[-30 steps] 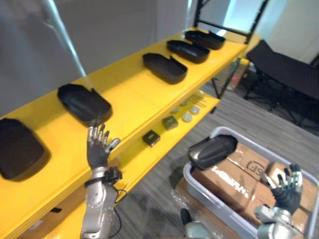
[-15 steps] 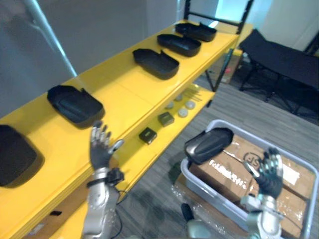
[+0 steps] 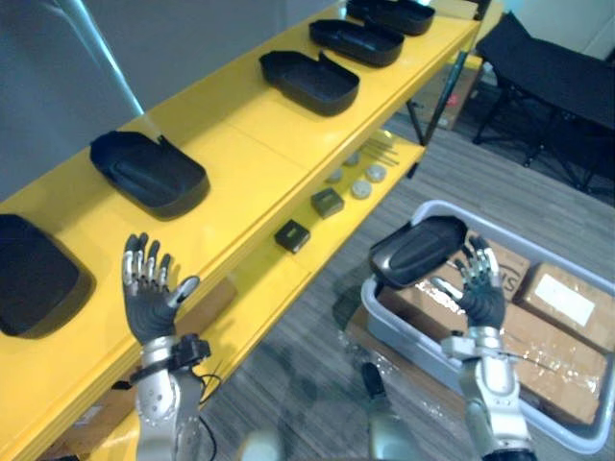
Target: Walk over and take plastic housings, then place them on the shelf
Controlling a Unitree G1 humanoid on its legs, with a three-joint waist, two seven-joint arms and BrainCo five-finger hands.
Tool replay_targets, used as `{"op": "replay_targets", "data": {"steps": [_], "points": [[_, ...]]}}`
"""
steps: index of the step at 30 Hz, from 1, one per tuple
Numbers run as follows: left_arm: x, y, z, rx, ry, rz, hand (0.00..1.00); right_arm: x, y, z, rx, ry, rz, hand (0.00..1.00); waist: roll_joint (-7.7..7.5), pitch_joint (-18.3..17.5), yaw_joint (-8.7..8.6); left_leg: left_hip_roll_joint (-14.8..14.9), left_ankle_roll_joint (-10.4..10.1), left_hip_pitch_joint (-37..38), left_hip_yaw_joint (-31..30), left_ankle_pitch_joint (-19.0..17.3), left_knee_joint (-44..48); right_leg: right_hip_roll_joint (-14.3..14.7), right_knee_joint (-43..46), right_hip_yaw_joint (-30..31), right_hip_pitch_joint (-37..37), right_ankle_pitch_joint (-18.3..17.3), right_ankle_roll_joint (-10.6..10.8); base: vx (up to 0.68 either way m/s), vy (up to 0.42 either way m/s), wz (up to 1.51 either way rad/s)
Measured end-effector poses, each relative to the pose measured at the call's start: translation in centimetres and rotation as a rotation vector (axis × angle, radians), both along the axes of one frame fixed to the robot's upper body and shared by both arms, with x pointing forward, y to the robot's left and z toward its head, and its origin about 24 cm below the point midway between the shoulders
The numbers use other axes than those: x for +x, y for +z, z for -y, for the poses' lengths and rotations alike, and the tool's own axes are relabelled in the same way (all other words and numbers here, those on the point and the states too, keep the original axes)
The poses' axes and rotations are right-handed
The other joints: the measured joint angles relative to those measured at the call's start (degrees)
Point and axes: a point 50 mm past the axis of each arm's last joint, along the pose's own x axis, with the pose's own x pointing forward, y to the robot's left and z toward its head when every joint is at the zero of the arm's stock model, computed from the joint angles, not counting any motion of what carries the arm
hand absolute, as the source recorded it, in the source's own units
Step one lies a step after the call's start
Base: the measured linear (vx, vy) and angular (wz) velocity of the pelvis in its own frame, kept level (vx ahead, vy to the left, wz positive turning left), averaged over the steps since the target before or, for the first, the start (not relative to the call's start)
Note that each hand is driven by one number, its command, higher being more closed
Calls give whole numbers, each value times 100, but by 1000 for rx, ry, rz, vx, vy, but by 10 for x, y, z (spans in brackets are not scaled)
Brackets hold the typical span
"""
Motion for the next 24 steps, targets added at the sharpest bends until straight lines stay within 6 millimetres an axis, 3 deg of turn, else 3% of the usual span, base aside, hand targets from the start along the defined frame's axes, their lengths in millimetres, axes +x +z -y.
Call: {"op": "replay_targets", "data": {"steps": [3, 4, 5, 6, 7, 10, 13, 15, 16, 17, 18, 19, 21, 23, 24], "points": [[5, 12, 7, 91, -98, 32, 0, -36, -27, 9, 90, -95, -109, 0, -26, 86, -62, 22, 178, 3, 210, -342, 705, 88, 247, 131, 33, 26, 5, -238, 115, -50], [6, 10, 10, 98, -119, 9, 0, -53, -33, 11, 119, -116, -133, 0, -67, 119, -82, 13, 259, 57, 423, -409, 869, 73, 279, -21, 26, 226, -157, -226, 92, -71], [6, 8, 10, 97, -121, -7, 0, -59, -35, 10, 121, -110, -143, 0, -114, 168, -76, 23, 297, 136, 577, -401, 857, 53, 248, -189, 22, 407, -379, -308, 101, -112], [2, 2, 6, 101, -108, -45, 0, -65, -34, 7, 113, -72, -147, 0, -163, 205, -87, 8, 448, 210, 924, -319, 761, -62, 151, -606, -16, 178, -1091, -319, 94, -124], [1, -2, 6, 99, -106, -81, 0, -64, -32, 8, 104, -51, -133, 0, -173, 201, -125, 81, 532, 209, 1196, -195, 664, -171, 482, -1039, -252, -287, -997, -318, 81, -122], [-4, -9, 0, 99, -82, -126, 0, -46, -23, -3, 82, 23, -80, 0, -207, 191, 11, 240, 525, 182, 1649, 365, 96, -351, 1747, -1459, -483, -631, -712, -236, 14, -89], [-22, -19, -26, 99, 39, -182, 0, -17, -7, -20, 41, 113, -3, 0, -192, 147, 224, 544, 343, 88, 1935, 926, -495, -736, 2770, -1844, -249, -1406, -695, -97, -134, -64], [-30, -22, -37, 85, 85, -193, 0, -9, -3, -24, 21, 119, 8, 0, -310, 63, 373, 675, 153, -84, 1950, 1134, -652, -980, 2783, -2032, 133, -1590, -626, -11, -248, -38], [-35, -24, -41, 87, 101, -210, 0, -7, -4, -26, 20, 110, -8, 0, -451, -18, 451, 712, 23, -192, 1960, 1191, -637, -1120, 2579, -2060, 416, -1469, -598, 3, -341, -30], [-37, -25, -42, 90, 101, -216, 0, -6, -5, -27, 16, 103, -18, 0, -549, -78, 482, 681, -73, -245, 1952, 1198, -606, -1147, 2325, -2064, 548, -1502, -352, 5, -313, -38], [-39, -29, -39, 61, 82, -222, 0, -6, -6, -23, 0, 87, -40, 0, -567, -133, 575, 674, -170, -336, 1759, 1233, -597, -1070, 1870, -2193, 631, -1697, -68, 11, -240, -46], [-40, -32, -35, 38, 70, -226, 0, -6, -6, -21, -10, 83, -53, 0, -483, -154, 601, 680, -193, -386, 1614, 1248, -644, -989, 1666, -2251, 639, -1705, -57, 23, -265, -80], [-41, -38, -25, -73, 51, -208, 0, -7, -13, -13, -32, 61, -117, 0, -214, -158, 493, 751, -355, -408, 1458, 1345, -853, -782, 1074, -2329, 688, -1629, 37, 34, -216, -73], [-37, -33, -20, -111, 37, -154, 0, -16, -25, -4, -27, 14, -189, 0, -142, -164, 220, 754, -425, -265, 1455, 1473, -1114, -704, 1122, -2239, 587, -1607, 7, -14, -140, -44], [-33, -30, -18, -116, 24, -130, 0, -16, -24, 0, -28, -5, -187, 0, -145, -162, 185, 728, -422, -273, 1492, 1496, -1181, -704, 1134, -2153, 472, -1579, -21, -62, -81, -48]]}}
